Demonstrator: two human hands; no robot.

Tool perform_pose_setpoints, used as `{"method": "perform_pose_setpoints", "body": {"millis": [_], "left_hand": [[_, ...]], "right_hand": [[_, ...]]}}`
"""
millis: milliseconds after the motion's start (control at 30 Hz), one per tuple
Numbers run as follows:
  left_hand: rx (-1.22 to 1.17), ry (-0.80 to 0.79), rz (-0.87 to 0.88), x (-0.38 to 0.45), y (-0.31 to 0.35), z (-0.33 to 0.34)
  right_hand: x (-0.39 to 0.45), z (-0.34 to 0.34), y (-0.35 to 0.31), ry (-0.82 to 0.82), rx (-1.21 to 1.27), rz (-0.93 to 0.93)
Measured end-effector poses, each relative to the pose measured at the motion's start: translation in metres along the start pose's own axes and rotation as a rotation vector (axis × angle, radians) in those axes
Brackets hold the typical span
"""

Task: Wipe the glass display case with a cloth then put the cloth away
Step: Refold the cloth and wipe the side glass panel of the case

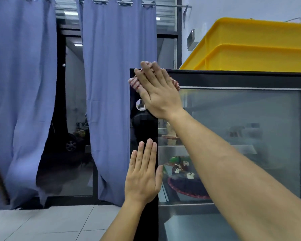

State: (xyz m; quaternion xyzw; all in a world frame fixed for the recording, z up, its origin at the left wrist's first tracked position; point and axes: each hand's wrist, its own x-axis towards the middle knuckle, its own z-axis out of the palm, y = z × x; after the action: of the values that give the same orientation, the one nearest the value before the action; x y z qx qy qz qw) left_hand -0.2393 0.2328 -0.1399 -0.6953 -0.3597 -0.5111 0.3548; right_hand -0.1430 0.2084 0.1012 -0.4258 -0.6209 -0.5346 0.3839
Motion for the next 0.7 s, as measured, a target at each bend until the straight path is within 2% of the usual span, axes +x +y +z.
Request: {"method": "perform_pose_setpoints", "body": {"millis": [100,167,233,333,400,433,467,533,567,600,633,700], "left_hand": [[-0.002,-0.009,-0.009,0.000,0.001,0.000],[-0.010,-0.014,-0.020,0.000,0.002,0.001],[-0.014,-0.015,-0.016,-0.001,0.001,0.002],[-0.010,-0.007,-0.015,0.000,-0.001,0.001],[-0.014,-0.007,-0.006,-0.001,-0.001,0.002],[-0.015,0.000,-0.004,-0.001,-0.001,0.002],[-0.014,0.005,-0.006,-0.001,-0.001,0.002],[-0.016,0.002,-0.010,-0.001,-0.001,0.002],[-0.016,0.000,-0.011,-0.001,-0.001,0.001],[-0.014,-0.003,-0.010,-0.001,-0.001,0.001],[-0.011,-0.006,-0.009,-0.001,-0.001,0.001],[-0.018,-0.006,-0.011,-0.002,-0.001,0.001]], "right_hand": [[-0.020,-0.007,0.010,0.054,0.033,0.394],[-0.022,-0.010,-0.001,0.046,0.087,0.558],[-0.020,-0.010,-0.014,0.020,0.133,0.488],[-0.029,-0.002,-0.013,-0.037,0.085,0.032],[-0.040,0.000,0.004,-0.049,0.050,-0.115],[-0.043,0.000,0.014,-0.034,0.039,-0.086],[-0.043,-0.004,0.021,-0.013,0.036,0.018],[-0.040,-0.011,0.024,0.026,0.084,0.370],[-0.036,-0.013,0.018,0.025,0.115,0.487],[-0.034,-0.014,0.008,0.006,0.141,0.496],[-0.034,-0.013,-0.002,-0.014,0.160,0.401],[-0.042,-0.006,-0.013,-0.064,0.170,0.057]]}}
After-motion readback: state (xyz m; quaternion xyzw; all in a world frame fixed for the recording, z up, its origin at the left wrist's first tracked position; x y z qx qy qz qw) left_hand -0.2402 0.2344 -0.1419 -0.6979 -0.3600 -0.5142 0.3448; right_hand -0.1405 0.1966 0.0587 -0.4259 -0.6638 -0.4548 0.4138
